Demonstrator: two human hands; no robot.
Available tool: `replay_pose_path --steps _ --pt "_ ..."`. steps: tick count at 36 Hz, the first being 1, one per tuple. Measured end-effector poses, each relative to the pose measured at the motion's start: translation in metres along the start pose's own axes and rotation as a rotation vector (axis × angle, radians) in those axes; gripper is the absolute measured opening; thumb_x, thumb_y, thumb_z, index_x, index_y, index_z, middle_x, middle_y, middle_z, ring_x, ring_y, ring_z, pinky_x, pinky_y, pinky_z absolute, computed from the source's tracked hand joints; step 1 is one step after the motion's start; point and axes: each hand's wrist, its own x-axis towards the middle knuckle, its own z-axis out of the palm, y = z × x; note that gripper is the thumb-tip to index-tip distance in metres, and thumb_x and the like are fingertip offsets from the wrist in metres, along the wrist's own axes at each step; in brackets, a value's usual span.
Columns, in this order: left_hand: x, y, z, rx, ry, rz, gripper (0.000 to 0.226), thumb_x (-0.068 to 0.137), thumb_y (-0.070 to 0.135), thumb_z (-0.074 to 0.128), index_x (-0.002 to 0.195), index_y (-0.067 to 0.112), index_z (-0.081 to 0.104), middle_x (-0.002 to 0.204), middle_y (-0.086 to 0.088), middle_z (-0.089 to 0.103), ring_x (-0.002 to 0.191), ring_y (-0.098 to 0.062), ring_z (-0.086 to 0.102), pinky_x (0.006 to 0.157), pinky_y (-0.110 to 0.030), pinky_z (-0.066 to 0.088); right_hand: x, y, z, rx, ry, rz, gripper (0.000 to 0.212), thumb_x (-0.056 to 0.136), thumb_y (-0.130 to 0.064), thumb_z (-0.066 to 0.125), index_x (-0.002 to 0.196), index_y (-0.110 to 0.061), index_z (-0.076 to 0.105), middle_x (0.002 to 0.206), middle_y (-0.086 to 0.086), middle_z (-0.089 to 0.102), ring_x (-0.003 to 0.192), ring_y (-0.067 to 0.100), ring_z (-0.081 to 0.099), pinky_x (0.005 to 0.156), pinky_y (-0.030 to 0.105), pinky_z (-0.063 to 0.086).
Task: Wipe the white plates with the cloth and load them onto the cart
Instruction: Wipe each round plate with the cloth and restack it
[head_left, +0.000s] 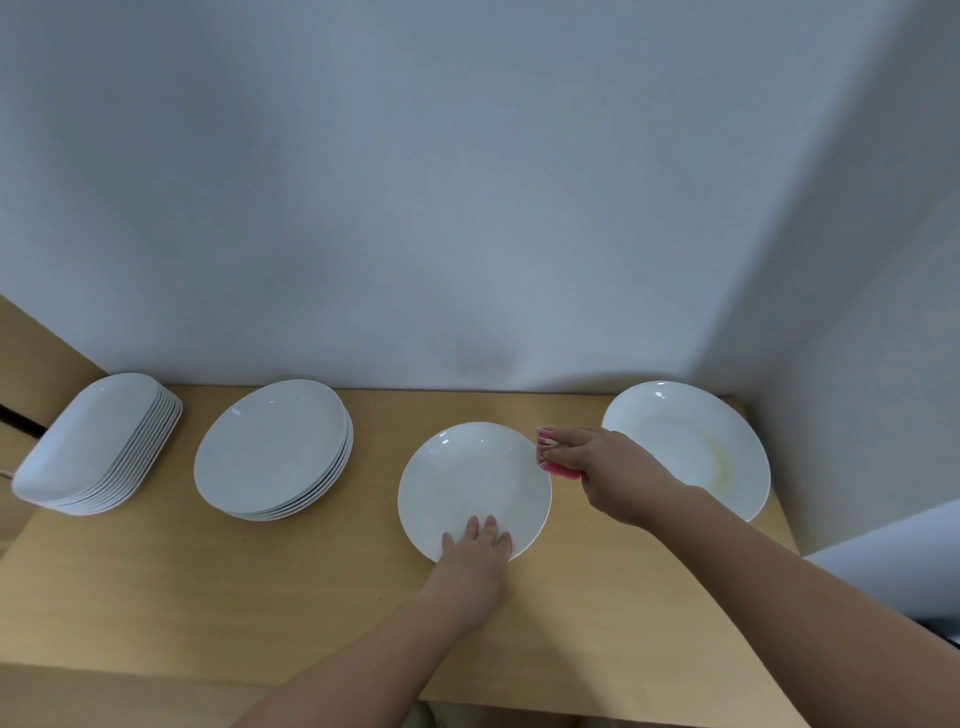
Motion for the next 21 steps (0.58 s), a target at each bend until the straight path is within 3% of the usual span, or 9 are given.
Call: replay_pose_path --steps 3,5,7,11,16,18,21 --pt "-0.001 0.001 -0.007 -0.103 0.069 0.001 0.063 0.092 -0.006 0.035 0.151 0.013 0.022 0.161 -0.009 0.015 0.148 -0.029 0.014 0.116 -0.054 0.02 -0.002 -0.001 -0.007 0.01 0.027 -0.003 0.038 0.097 -0.009 0.052 0.126 -0.03 0.063 0.147 -0.012 0.044 0.134 0.007 0.042 0.109 0.02 0.034" --pt "-0.004 0.0 -0.016 -0.167 0.175 -0.012 0.061 0.087 -0.007 0.037 0.143 0.016 0.034 0.145 -0.005 0.041 0.131 -0.025 0.042 0.103 -0.042 0.038 -0.002 -0.002 -0.014 0.02 0.05 -0.008 0.038 0.097 -0.008 0.052 0.127 -0.028 0.063 0.147 -0.011 0.044 0.134 0.008 0.042 0.109 0.021 0.034" --pt "-0.009 -0.003 -0.028 -0.25 0.265 -0.057 0.056 0.088 -0.003 0.038 0.139 0.019 0.039 0.125 -0.001 0.055 0.111 -0.023 0.056 0.087 -0.034 0.044 -0.002 -0.004 -0.022 0.036 0.088 -0.016 0.037 0.096 -0.006 0.053 0.126 -0.025 0.064 0.147 -0.009 0.045 0.134 0.01 0.043 0.109 0.026 0.036" --pt "-0.021 -0.01 -0.062 -0.379 0.438 -0.073 0.026 0.097 0.012 0.037 0.12 0.016 0.048 0.094 0.004 0.053 0.084 -0.019 0.049 0.07 -0.029 0.036 -0.003 -0.01 -0.042 0.083 0.214 -0.061 0.033 0.093 0.0 0.056 0.12 -0.016 0.068 0.143 -0.003 0.049 0.13 0.015 0.05 0.108 0.032 0.04" --pt "-0.037 -0.014 -0.096 -0.706 0.604 -0.062 0.018 0.099 0.02 0.043 0.104 0.008 0.056 0.091 -0.006 0.059 0.076 -0.018 0.049 0.062 -0.029 0.033 -0.003 -0.02 -0.063 0.131 0.31 -0.101 0.043 0.09 0.009 0.054 0.123 -0.015 0.066 0.142 -0.003 0.051 0.128 0.016 0.051 0.106 0.037 0.043" --pt "-0.04 -0.015 -0.103 -0.911 0.608 -0.077 0.014 0.098 0.021 0.045 0.101 0.017 0.058 0.091 0.001 0.061 0.078 -0.015 0.055 0.067 -0.028 0.042 -0.001 -0.025 -0.066 0.127 0.328 -0.118 0.042 0.091 0.006 0.056 0.124 -0.017 0.066 0.142 -0.004 0.051 0.129 0.015 0.051 0.105 0.037 0.044" --pt "-0.045 -0.015 -0.108 -1.197 0.571 -0.087 0.017 0.098 0.019 0.047 0.105 0.022 0.062 0.103 -0.003 0.067 0.099 -0.025 0.062 0.088 -0.042 0.05 0.003 -0.034 -0.065 0.127 0.337 -0.166 0.04 0.091 0.005 0.057 0.123 -0.016 0.066 0.142 -0.003 0.051 0.127 0.016 0.052 0.104 0.038 0.045"
